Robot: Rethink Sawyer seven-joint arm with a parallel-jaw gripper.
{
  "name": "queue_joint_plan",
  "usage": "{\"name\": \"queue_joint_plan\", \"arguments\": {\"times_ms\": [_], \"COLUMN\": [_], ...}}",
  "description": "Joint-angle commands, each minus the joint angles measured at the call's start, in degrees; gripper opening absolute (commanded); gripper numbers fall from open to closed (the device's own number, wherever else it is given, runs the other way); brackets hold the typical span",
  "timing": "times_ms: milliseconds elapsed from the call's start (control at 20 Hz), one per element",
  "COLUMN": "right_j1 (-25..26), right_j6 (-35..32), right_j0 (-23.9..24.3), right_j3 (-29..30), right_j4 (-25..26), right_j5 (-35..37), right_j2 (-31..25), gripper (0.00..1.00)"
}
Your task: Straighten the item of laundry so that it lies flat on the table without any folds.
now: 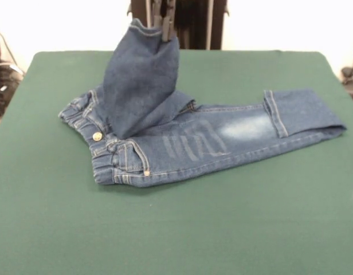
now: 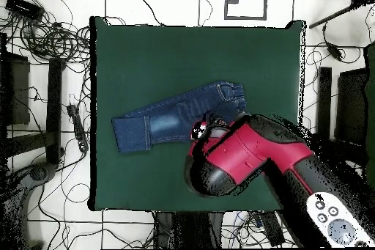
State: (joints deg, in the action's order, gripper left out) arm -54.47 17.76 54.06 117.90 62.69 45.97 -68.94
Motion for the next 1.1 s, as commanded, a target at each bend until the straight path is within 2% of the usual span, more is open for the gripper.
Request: {"name": "queue_joint_plan", "arguments": {"times_ms": [50, 150, 200, 250, 350, 500, 600, 750, 1100], "right_j1": [6.35, 6.26, 10.29, 15.68, 14.47, 15.31, 14.40, 13.30, 7.58], "right_j6": [116.85, 125.57, 142.31, 155.31, 153.30, 152.21, 148.05, 144.14, 139.45], "right_j0": [4.92, 2.34, 4.71, 7.05, 3.11, 0.13, -2.80, -6.11, -12.32], "right_j3": [8.20, 7.69, 5.81, 4.05, 4.19, 5.38, 6.97, 9.31, 15.08], "right_j4": [19.06, 23.31, 18.29, 11.94, 16.81, 19.19, 21.51, 20.40, 13.69], "right_j5": [0.45, 1.19, -2.79, -5.00, -5.40, -1.73, -0.49, 0.32, 0.31], "right_j2": [5.05, 7.19, 7.58, 7.78, 10.90, 11.71, 12.18, 11.19, 7.93], "gripper": [0.00, 0.00, 0.00, 0.00, 0.00, 0.00, 0.00, 0.00, 0.00]}}
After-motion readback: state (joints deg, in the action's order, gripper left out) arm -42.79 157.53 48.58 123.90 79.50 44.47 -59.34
